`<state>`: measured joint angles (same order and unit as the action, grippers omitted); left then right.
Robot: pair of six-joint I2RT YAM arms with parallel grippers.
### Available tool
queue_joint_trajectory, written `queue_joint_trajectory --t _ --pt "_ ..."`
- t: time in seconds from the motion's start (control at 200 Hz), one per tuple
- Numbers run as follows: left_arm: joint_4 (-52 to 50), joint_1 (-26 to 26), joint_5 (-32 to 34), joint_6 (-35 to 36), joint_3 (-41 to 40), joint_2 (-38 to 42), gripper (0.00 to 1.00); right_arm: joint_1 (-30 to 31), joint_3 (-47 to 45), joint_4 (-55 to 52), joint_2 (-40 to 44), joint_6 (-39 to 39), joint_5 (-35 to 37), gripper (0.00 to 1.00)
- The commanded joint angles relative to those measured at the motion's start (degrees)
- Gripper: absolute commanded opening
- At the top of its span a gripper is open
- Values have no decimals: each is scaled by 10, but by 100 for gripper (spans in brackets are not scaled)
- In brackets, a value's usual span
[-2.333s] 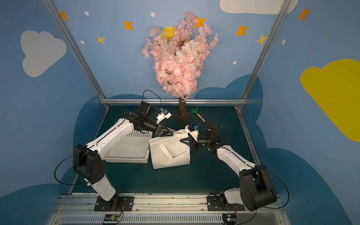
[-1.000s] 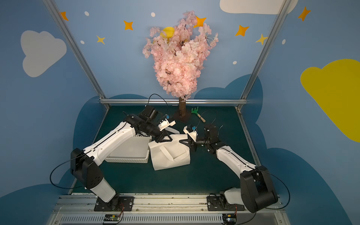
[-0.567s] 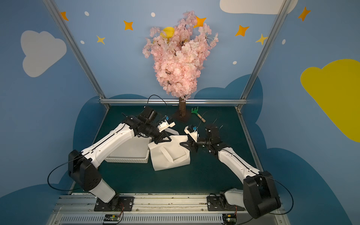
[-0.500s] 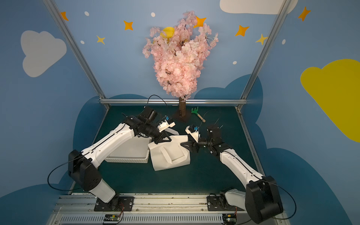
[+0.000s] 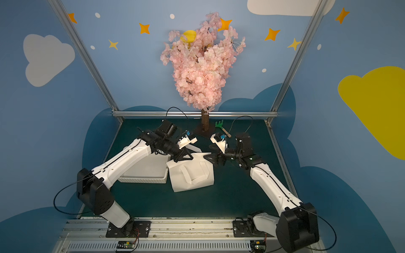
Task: Place the ice pack in the delivery bag
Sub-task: Seal the delivery bag at the center of the board.
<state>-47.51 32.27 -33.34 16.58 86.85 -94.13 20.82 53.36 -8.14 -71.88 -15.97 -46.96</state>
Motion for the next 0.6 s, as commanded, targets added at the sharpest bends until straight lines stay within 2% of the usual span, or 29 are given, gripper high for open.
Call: queue_joint_trajectory --t 0.0,0.095,0.115,0.175,0.23,0.26,0.37,0.406,0.476,0.546,0.591 --pt "-17 4 -9 5 -16 1 3 -2 17 -33 -18 -12 -31 74" --pt "-18 4 -7 5 -16 -1 3 -3 23 -39 -32 -35 -52 70" --pt "-18 4 -8 6 -16 0 3 -2 26 -41 -35 -34 -51 66" --pt "-19 4 -8 7 -16 0 3 -4 32 -56 -42 -37 -53 51" --pt "-19 4 -5 5 -16 0 3 -7 35 -62 -48 -40 -52 30" --pt "-19 4 -5 6 -16 1 3 -8 36 -63 -50 -38 -52 22" --pt "-21 4 0 3 -18 3 4 -14 32 -56 -49 -33 -57 17" --pt "-23 3 3 1 -18 5 7 -15 30 -55 -48 -34 -56 13" --pt "-26 0 9 -13 -17 11 18 -16 27 -55 -45 -37 -53 0" --pt "-24 -8 9 -33 -22 25 37 -17 24 -57 -44 -40 -48 0" --pt "-17 -15 12 -54 -31 39 39 -17 22 -55 -43 -40 -45 0"
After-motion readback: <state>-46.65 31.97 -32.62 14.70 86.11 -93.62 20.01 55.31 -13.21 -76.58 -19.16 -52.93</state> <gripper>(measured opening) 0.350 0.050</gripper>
